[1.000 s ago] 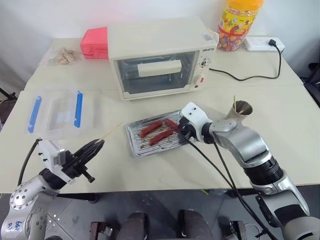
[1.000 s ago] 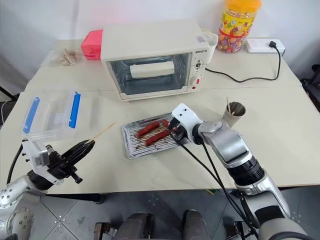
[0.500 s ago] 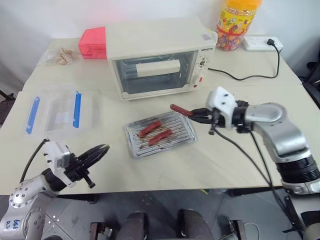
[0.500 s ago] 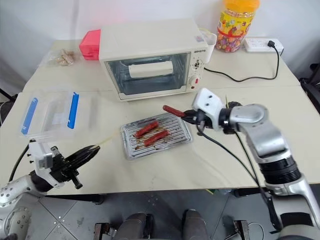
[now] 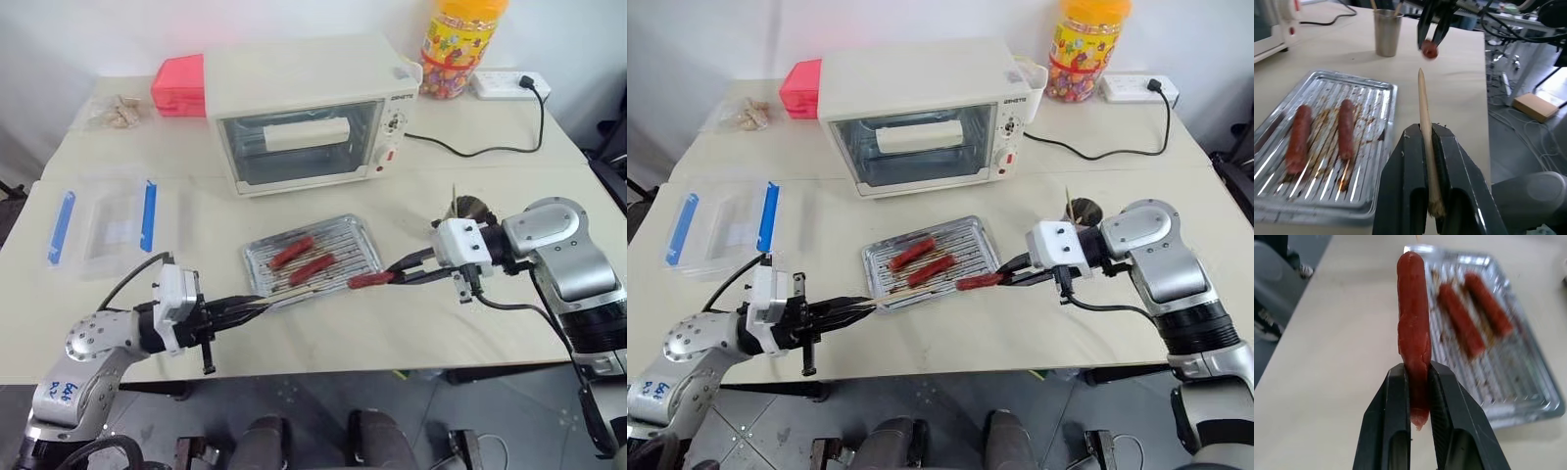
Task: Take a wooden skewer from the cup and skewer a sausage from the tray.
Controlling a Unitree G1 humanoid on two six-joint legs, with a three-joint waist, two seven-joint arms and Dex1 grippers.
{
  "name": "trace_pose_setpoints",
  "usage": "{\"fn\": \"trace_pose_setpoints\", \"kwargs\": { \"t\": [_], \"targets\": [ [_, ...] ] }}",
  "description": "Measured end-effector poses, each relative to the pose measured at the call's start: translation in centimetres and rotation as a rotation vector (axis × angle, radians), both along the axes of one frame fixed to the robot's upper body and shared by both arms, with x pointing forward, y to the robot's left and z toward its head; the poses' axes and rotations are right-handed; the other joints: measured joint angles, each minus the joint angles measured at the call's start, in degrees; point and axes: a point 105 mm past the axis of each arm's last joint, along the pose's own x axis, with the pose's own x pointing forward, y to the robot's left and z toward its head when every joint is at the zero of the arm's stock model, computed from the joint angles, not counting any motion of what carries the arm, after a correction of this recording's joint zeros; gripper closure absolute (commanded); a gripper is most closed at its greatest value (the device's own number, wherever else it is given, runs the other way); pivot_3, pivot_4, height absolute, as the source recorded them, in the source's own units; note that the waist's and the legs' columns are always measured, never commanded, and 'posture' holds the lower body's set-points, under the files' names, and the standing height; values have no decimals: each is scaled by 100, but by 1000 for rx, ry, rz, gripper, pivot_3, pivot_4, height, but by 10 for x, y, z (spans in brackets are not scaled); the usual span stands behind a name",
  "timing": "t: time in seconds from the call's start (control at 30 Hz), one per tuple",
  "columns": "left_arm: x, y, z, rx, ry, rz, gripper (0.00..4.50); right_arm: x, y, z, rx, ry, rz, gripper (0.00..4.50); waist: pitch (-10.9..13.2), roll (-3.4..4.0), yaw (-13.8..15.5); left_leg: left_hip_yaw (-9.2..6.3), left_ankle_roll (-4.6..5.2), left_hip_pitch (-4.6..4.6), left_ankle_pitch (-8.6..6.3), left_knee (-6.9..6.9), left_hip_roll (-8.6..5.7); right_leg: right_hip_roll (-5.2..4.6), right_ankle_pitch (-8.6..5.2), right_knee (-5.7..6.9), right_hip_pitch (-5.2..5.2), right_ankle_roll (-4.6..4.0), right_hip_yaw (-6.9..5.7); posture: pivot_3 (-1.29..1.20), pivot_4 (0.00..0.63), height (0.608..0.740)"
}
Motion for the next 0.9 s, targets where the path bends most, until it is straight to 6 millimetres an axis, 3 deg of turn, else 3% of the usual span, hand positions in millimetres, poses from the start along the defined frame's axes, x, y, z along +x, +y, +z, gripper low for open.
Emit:
{"fn": "trace_pose_setpoints", "kwargs": {
  "t": [0.23,0.9],
  "targets": [
    [8,1,1,4,-3,-5,4500,-4,11,2,-22,-11,-10,4067,0,0,9,-3,-2,0,1,9,-1,0,0,2,5,0,-3,0,150,740],
    [8,-6,-5,6,13,-18,4500,-7,22,-1,-2,26,-18,4067,0,0,23,-7,-1,0,1,11,-2,-1,0,3,7,0,-7,0,150,740]
  ]
}}
